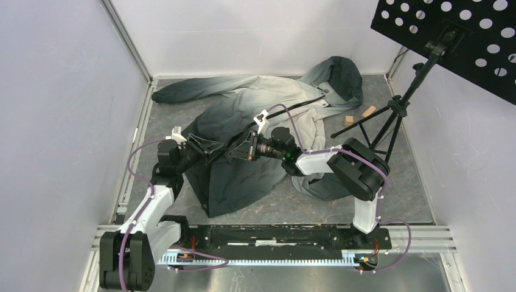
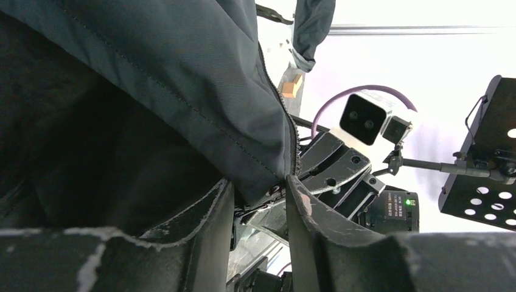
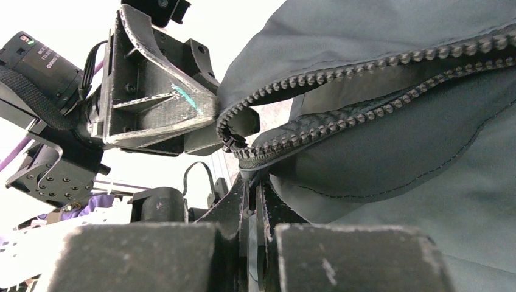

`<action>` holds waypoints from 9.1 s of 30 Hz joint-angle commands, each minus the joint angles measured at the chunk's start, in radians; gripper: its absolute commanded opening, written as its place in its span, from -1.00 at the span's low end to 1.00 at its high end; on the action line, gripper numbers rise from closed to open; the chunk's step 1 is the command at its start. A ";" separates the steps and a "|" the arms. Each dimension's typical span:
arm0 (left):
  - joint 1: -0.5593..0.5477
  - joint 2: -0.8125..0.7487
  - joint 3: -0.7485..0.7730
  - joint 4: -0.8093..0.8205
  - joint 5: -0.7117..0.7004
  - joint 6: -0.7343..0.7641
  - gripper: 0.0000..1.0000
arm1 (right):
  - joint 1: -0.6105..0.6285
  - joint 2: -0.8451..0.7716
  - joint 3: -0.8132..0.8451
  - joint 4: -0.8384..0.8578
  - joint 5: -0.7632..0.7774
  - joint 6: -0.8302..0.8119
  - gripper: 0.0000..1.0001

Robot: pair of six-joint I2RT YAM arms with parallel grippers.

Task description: Zip up the jacket

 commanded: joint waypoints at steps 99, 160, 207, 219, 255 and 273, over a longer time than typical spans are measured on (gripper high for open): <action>-0.016 -0.203 -0.067 -0.121 0.138 0.291 -0.95 | -0.065 -0.154 -0.316 0.193 0.003 -0.267 0.20; -0.016 -0.202 -0.053 -0.192 0.166 0.293 -0.96 | 0.450 0.130 -0.208 1.009 0.688 -1.341 -0.01; -0.016 -0.219 -0.069 -0.196 0.162 0.285 -0.96 | 0.484 0.084 -0.193 1.030 0.844 -1.177 0.24; -0.017 -0.222 -0.075 -0.197 0.156 0.288 -0.96 | 0.484 0.066 -0.207 1.046 0.876 -1.162 0.15; -0.017 -0.217 -0.070 -0.195 0.156 0.285 -0.96 | 0.484 0.060 -0.253 1.097 0.888 -1.174 -0.21; -0.016 -0.227 -0.073 -0.200 0.157 0.281 -0.96 | 0.484 0.081 -0.219 1.083 0.868 -1.163 -0.54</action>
